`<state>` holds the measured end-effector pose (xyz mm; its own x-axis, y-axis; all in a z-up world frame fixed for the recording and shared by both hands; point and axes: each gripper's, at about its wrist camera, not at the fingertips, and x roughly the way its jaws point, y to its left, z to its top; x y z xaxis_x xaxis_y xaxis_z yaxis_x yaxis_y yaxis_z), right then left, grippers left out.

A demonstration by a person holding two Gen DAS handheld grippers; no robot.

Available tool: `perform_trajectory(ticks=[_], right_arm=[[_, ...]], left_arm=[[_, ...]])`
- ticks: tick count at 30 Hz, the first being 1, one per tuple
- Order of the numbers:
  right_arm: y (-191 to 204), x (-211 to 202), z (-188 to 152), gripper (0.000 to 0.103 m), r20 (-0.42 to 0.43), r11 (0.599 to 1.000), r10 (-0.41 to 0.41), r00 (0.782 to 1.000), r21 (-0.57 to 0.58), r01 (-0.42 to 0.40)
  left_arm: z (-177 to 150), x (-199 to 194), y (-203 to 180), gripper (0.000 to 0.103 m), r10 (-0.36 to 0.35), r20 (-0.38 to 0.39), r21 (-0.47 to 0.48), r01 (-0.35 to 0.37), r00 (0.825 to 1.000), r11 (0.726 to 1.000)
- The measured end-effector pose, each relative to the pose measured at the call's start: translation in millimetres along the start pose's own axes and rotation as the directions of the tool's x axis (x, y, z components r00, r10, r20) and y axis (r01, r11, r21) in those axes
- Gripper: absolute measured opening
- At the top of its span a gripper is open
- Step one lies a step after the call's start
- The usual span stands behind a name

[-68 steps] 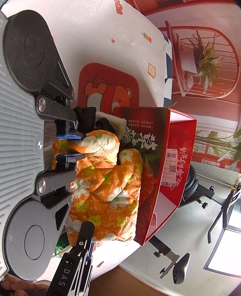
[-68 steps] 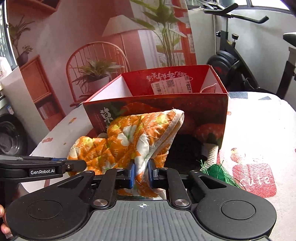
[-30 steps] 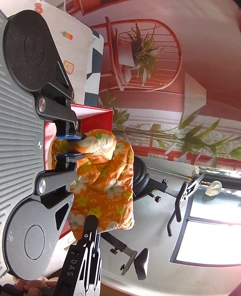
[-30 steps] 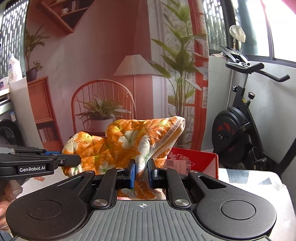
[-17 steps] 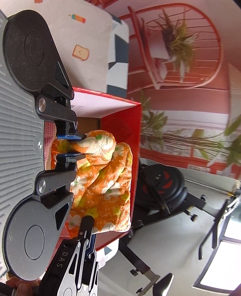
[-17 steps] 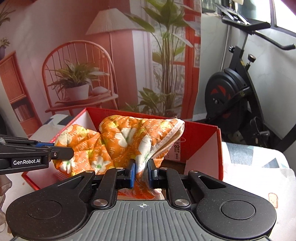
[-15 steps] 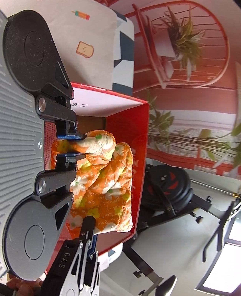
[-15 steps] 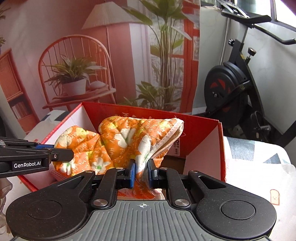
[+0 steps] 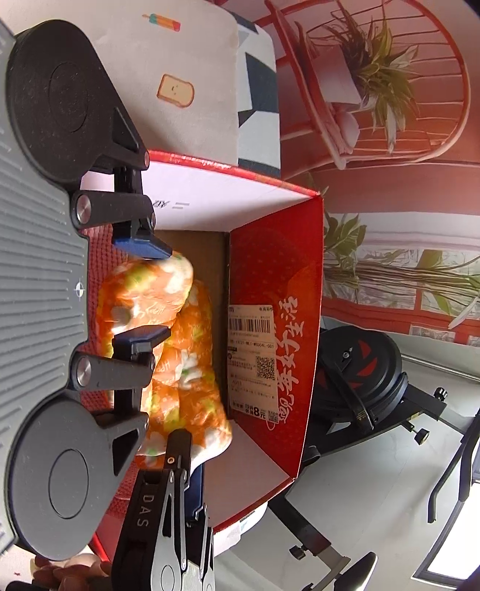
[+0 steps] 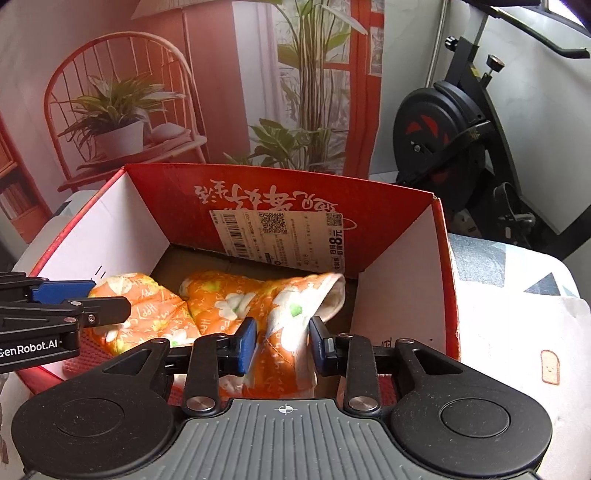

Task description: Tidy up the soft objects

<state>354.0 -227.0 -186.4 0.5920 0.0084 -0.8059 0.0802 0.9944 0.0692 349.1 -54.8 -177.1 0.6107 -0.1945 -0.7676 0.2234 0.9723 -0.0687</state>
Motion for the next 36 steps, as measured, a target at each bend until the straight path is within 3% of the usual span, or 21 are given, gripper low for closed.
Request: perform_trajectory(ticks=[3, 4, 6, 15, 25, 36], right_arm=[[-1, -6, -2, 0.039, 0.008, 0.999, -0.028, 1.000, -0.015, 0.028], [-1, -9, -1, 0.049, 0.012, 0.999, -0.039, 0.999, -0.016, 0.039], [-1, -19, 0, 0.055, 0.038, 0.998, -0.057, 0.998, -0.023, 0.058], [5, -72, -6, 0.058, 0.117, 0.999, -0.026, 0.993, -0.039, 0.031], [23, -125, -54, 0.059, 0.203, 0.998, 0.023, 0.979, -0.069, -0.009], [13, -147, -107, 0.059, 0.247, 0.998, 0.060, 0.967, -0.044, -0.050]], left_arm=[[0, -6, 1, 0.043, -0.001, 0.008, 0.004, 0.001, 1.000, 1.000], [0, -9, 1, 0.043, -0.002, 0.010, 0.007, 0.002, 1.000, 1.000], [-1, -17, 0, 0.045, -0.001, 0.020, 0.015, 0.000, 1.000, 1.000], [-15, -64, -2, 0.052, -0.002, 0.075, 0.038, -0.001, 0.997, 0.999], [-58, -110, 6, 0.053, -0.019, 0.077, 0.067, 0.014, 0.997, 0.998], [-99, -112, 18, 0.053, -0.057, 0.046, 0.032, 0.055, 0.997, 0.998]])
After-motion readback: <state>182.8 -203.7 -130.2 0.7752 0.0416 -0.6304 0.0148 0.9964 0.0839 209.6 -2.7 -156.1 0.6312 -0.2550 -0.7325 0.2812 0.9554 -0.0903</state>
